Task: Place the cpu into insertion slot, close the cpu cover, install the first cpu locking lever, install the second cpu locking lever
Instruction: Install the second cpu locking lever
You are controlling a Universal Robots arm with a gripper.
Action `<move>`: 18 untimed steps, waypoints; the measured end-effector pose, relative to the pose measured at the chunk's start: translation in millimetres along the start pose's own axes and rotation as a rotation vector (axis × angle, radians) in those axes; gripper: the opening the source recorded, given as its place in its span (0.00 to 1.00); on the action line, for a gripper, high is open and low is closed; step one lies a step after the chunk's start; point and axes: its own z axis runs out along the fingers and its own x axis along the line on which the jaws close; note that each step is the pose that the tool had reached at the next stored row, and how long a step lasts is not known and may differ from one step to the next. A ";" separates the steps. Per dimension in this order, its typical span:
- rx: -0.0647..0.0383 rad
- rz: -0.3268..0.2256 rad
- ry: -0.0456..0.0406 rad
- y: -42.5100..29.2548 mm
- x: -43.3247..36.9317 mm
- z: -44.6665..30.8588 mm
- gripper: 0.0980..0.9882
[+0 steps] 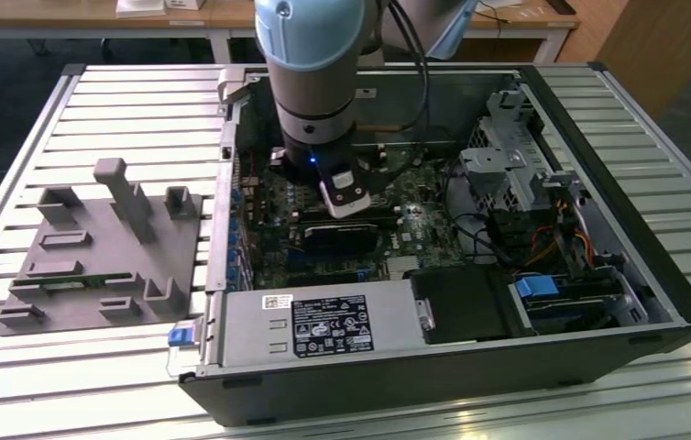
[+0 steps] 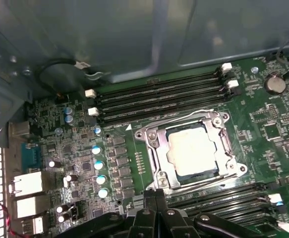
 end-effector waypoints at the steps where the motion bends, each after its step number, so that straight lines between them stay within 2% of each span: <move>1: 0.000 0.000 0.0003 0.4 -1.6 0.0 0.00; 12: 0.002 0.002 0.0055 7.8 -34.7 2.1 0.00; 18: 0.003 0.004 0.0048 10.6 -44.0 3.0 0.00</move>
